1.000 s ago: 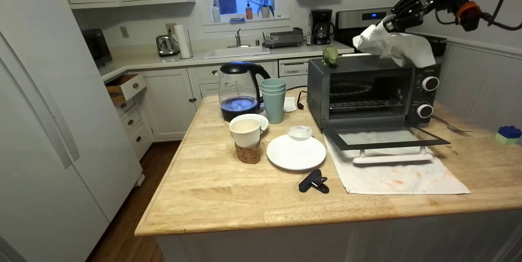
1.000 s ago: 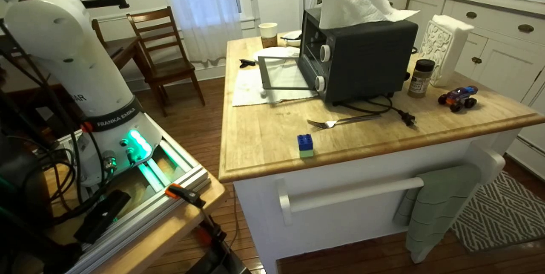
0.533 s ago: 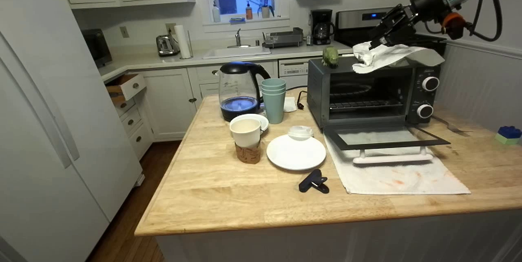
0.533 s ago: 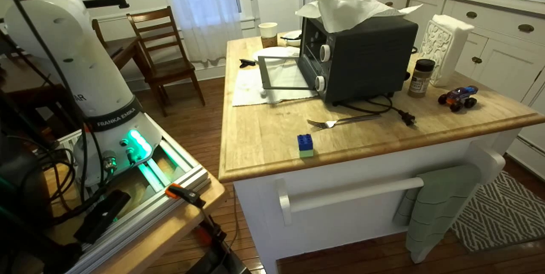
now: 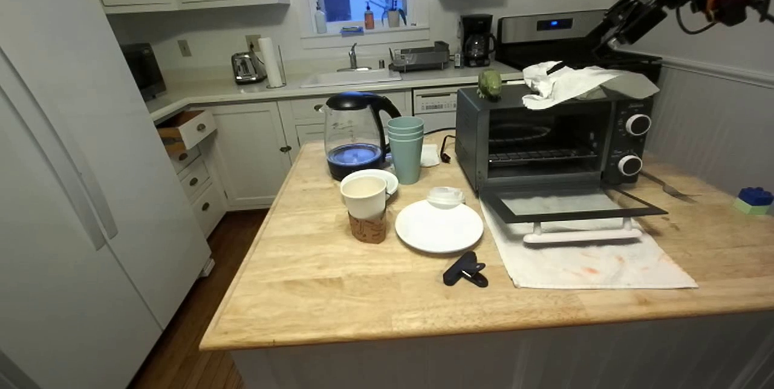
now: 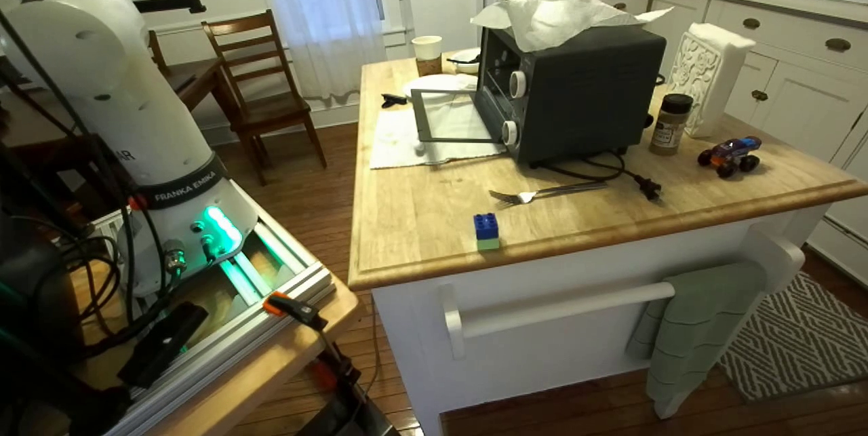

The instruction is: Put the white napkin on top of the toaster oven

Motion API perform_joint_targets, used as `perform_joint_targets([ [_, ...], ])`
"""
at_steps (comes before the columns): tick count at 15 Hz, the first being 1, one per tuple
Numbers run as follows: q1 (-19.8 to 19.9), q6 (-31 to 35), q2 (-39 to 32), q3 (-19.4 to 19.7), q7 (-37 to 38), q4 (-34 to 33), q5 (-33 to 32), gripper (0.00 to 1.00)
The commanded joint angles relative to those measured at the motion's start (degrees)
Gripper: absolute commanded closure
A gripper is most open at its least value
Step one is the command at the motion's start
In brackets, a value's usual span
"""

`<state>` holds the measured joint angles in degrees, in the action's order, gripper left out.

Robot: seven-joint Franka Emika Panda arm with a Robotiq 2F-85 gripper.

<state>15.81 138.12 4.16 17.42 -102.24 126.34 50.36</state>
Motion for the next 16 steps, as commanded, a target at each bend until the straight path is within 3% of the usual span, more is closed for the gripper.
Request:
perform_joint_targets([
  [1,3.2,-7.3,9.2,1.9,15.3,3.8,-12.9,0.00],
  [4,5.4,-14.1,14.0,4.0,25.7,4.3,-21.0,0.00],
  [9,6.4,-24.6,18.5,8.4,36.6,3.0,-25.8,0.00],
  [11,5.7,-29.2,18.8,11.0,36.1,1.8,-25.3,0.00],
  [12,4.8,-25.5,17.9,10.5,35.0,2.3,-24.9,0.00],
  [16,5.1,-27.9,18.4,11.9,34.9,2.3,-24.8,0.00],
])
